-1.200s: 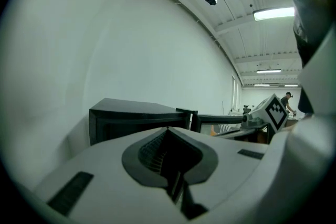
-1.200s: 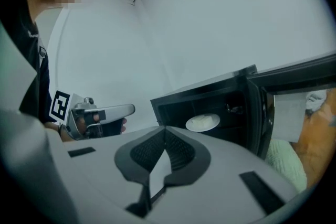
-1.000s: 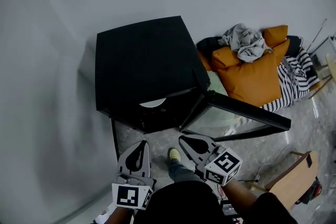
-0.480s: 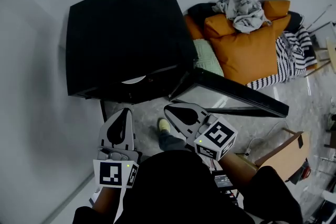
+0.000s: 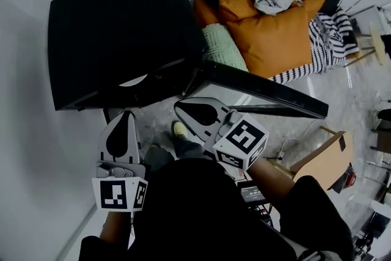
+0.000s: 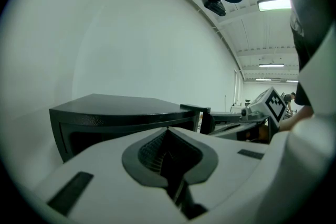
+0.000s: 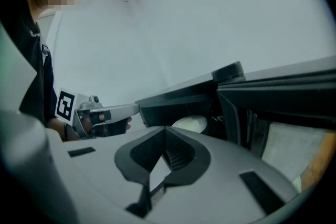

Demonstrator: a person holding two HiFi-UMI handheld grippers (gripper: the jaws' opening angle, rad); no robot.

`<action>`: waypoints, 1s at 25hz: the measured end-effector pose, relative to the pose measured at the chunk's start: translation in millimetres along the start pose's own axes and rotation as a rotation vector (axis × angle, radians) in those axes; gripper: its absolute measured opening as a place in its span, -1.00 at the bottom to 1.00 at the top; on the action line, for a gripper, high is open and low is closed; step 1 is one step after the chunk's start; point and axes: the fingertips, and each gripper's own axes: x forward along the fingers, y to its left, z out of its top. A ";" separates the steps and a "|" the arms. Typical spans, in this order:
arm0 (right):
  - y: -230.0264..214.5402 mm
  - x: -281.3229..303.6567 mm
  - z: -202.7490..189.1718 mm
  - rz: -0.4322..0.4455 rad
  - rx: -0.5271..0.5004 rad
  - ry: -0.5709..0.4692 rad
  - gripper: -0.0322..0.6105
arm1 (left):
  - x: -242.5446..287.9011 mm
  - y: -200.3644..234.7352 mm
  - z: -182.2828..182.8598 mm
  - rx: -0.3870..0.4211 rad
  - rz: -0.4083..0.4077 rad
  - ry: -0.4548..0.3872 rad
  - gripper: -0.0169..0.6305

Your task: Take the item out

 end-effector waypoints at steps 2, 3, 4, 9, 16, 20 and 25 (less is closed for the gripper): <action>-0.8 1.0 -3.5 -0.011 0.013 0.002 -0.89 | 0.0 0.2 -1.2 0.001 -0.009 0.002 -0.92; -0.4 1.7 -5.5 -0.016 0.023 0.001 -0.89 | -0.7 0.8 -2.1 0.001 -0.012 0.002 -0.92; 0.9 3.0 -7.6 -0.019 0.033 -0.002 -0.89 | -1.9 1.9 -3.6 0.000 -0.015 0.002 -0.92; 10.8 20.9 -21.4 -0.083 0.080 -0.003 -0.89 | -14.6 16.5 -7.7 -0.002 -0.027 0.000 -0.92; -10.9 79.2 -56.1 -0.183 0.316 0.013 -0.74 | -39.9 54.6 -7.1 0.018 -0.015 -0.006 -0.92; -32.4 113.0 -71.2 -0.216 0.510 -0.011 -0.66 | -55.4 75.4 -8.2 0.028 0.008 -0.007 -0.92; -48.5 141.6 -73.1 -0.236 0.573 -0.022 -0.64 | -69.2 94.2 -8.3 0.040 0.035 -0.009 -0.92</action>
